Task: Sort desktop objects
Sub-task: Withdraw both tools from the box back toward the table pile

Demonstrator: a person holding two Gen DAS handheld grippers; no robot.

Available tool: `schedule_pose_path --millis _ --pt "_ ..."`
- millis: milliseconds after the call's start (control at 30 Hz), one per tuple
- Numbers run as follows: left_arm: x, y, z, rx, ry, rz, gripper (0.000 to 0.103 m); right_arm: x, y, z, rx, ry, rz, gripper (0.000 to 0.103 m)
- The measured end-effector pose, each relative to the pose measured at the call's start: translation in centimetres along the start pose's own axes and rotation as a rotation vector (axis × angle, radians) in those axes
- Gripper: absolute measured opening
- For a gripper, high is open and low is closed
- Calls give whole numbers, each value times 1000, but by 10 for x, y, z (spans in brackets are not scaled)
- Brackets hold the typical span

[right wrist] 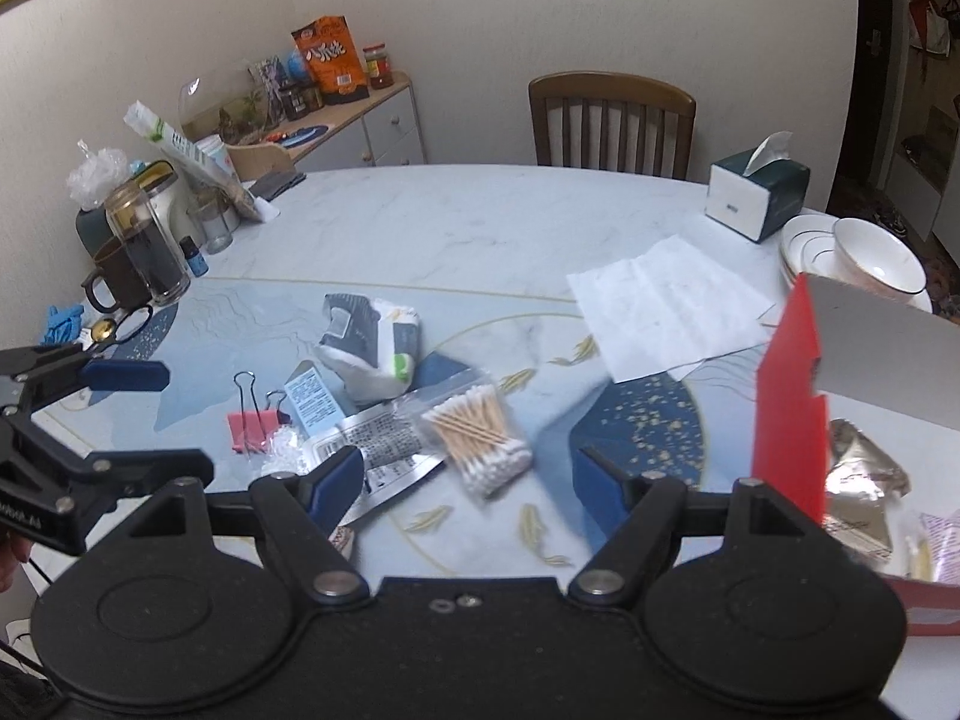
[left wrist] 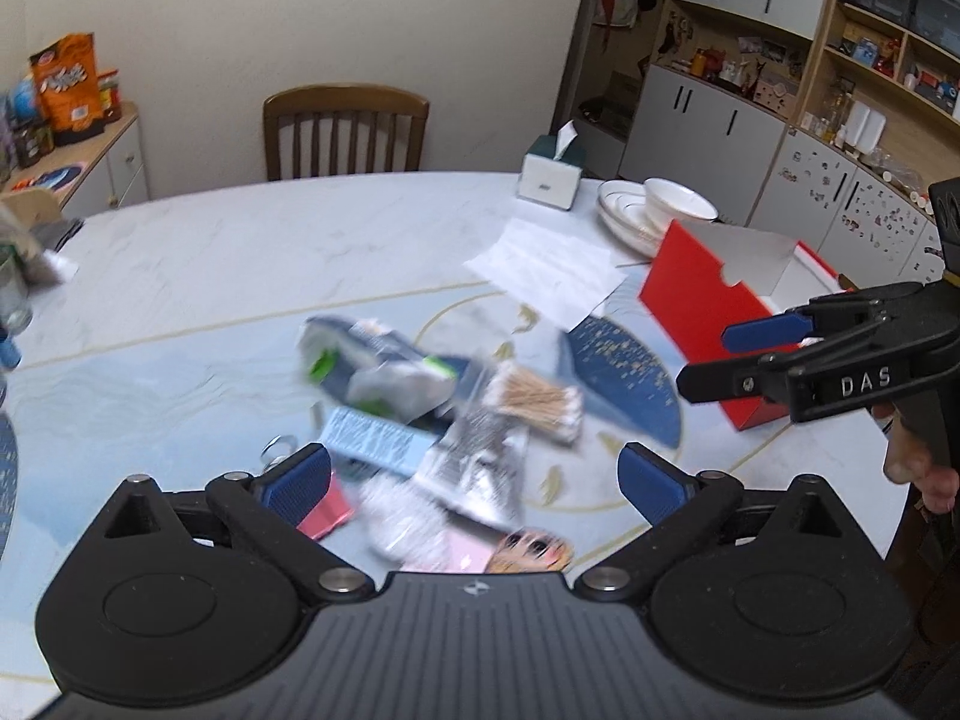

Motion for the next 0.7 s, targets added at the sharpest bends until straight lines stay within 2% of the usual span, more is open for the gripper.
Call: schedule_pose_path --millis 300,500,700 --pt "27 -5 -30 0 4 -22 102 5 21 -22 25 -21 -19 76" --pt "41 5 -36 22 33 -63 102 11 37 -29 39 -20 -49 76" --pt "51 17 -46 2 38 -89 102 23 43 -38 29 -22 -86 76"
Point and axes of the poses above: each gripper's, at about its wrist camera, not at the fingertips, and y roughly the way its jaws point, z to its right, x to its underside, the point moved 1 cm from there along y, roughly the way its jaws point, and after that the axes turned 13 degrees about z, right-handed, at the moved point
